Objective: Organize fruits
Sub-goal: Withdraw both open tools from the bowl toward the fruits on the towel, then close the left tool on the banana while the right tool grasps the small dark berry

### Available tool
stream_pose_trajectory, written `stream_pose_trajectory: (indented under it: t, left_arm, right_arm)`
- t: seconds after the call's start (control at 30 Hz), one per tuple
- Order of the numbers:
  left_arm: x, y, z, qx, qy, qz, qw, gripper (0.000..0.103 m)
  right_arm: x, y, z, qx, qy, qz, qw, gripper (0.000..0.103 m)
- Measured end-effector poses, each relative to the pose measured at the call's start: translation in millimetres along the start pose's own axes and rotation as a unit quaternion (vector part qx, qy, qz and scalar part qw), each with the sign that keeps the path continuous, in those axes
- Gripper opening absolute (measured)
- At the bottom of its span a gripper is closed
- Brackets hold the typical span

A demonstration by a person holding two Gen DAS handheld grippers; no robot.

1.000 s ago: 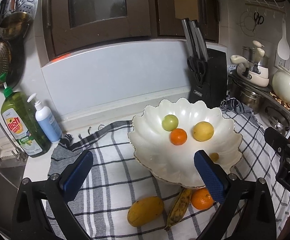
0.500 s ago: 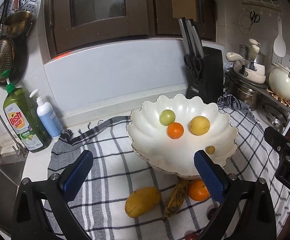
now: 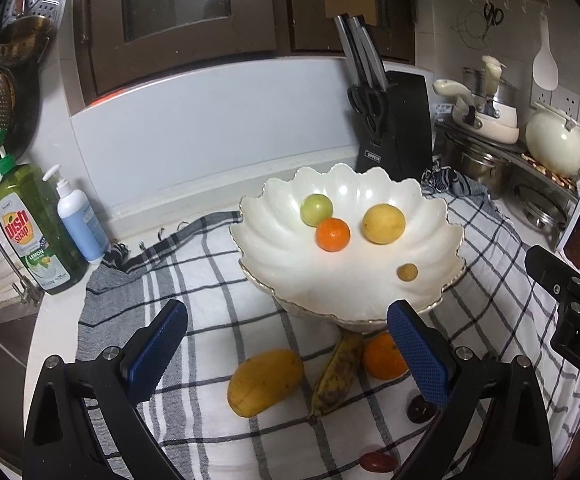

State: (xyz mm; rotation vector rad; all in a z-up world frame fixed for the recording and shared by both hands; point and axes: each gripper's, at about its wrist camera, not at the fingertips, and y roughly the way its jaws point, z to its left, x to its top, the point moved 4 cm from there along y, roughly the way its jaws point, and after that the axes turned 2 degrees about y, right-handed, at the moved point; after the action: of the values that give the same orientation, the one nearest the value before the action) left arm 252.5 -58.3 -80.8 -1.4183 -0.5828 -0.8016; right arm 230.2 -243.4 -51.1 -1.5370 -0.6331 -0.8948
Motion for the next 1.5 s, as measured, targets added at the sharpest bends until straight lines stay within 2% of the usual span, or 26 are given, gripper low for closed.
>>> stream_pose_trajectory:
  t: [0.3,0.6,0.97,1.37,1.5]
  left_arm:
    - [-17.3,11.5,-9.7,-0.018,0.013,0.018,0.9996,0.095]
    - [-35.2,25.1,-22.2,-0.044,0.025,0.044,0.9977,0.08]
    - [-51.5,34.9,-32.3,-0.058,0.048,0.061,0.9953,0.077]
    - [-67.2,54.9,-35.8,-0.067,0.054,0.089,0.9924,0.068]
    - [-66.2,57.0,-36.6,-0.068,0.057,0.085,0.9924,0.068]
  right_arm:
    - [-17.8,7.6,-3.5,-0.001,0.006,0.015,1.0,0.09]
    - [-35.0,16.0,-6.2,0.001,0.011,0.032,0.999,0.09]
    - [-56.9,27.4,-12.3,-0.002,0.02,0.056,0.998,0.09]
    - [-70.8,38.5,-9.1,-0.003,0.019,0.071,0.997,0.089]
    - [-73.0,42.3,-9.8,-0.002,0.022,0.076,0.997,0.089]
